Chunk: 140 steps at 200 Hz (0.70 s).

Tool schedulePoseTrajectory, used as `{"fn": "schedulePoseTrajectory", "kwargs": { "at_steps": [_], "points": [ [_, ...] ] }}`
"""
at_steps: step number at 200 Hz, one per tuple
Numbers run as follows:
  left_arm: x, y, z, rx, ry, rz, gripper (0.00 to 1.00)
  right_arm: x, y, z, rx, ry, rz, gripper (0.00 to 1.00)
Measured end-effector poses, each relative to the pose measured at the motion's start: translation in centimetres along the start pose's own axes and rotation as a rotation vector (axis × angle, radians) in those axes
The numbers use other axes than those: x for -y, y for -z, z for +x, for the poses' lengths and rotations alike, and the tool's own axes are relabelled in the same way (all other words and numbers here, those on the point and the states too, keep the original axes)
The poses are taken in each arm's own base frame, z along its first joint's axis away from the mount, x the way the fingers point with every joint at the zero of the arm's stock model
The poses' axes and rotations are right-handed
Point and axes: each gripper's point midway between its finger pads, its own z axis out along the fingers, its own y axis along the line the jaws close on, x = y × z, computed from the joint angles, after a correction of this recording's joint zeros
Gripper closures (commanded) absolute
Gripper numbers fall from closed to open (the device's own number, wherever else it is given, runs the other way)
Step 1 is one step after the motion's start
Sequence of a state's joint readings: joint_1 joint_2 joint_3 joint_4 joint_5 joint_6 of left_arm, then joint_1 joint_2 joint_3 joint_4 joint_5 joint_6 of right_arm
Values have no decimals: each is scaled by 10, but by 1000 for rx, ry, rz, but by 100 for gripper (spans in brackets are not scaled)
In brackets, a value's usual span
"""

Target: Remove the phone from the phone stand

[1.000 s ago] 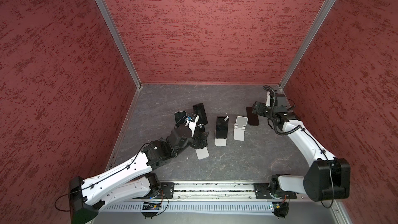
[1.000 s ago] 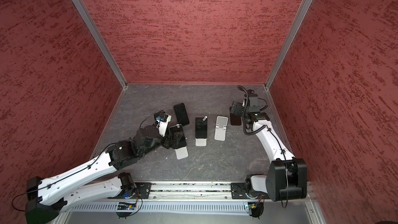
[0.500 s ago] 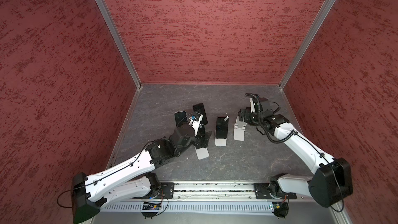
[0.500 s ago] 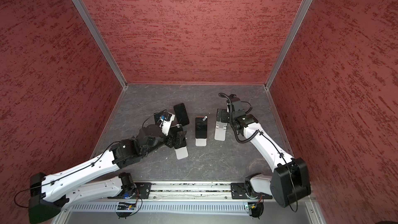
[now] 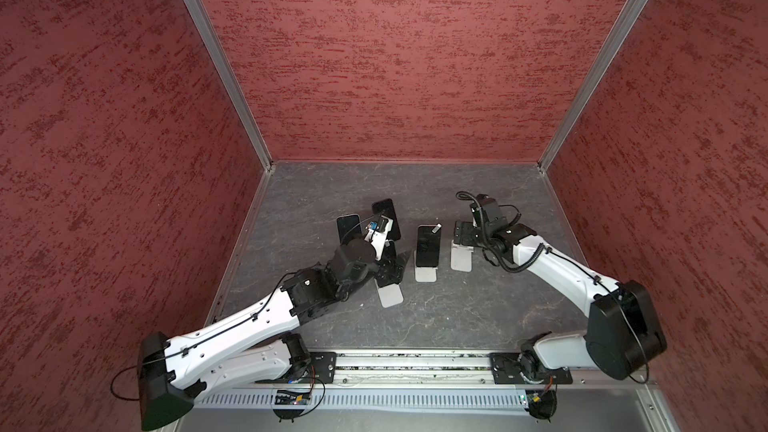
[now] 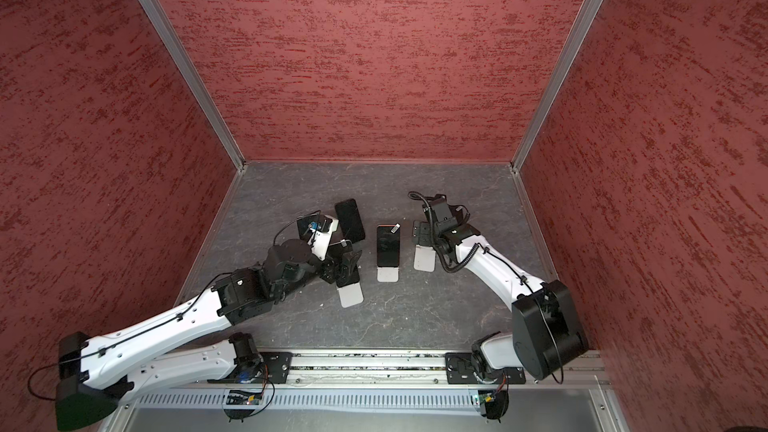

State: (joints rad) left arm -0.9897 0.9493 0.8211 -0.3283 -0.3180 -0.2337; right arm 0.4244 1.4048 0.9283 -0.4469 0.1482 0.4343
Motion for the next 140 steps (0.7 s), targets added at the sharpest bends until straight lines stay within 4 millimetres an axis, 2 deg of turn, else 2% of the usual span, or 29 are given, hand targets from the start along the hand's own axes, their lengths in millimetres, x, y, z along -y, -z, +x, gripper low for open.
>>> {"fn": "schedulePoseTrajectory", "kwargs": {
  "at_steps": [83, 140],
  "points": [
    [1, 0, 0, 0, -1, 4, 0, -7, -17, -5, 42, -60, 22, 16],
    [2, 0, 1, -3, -3, 6, 0, 0, -24, -3, 55, -85, 84, 35]
  ]
}}
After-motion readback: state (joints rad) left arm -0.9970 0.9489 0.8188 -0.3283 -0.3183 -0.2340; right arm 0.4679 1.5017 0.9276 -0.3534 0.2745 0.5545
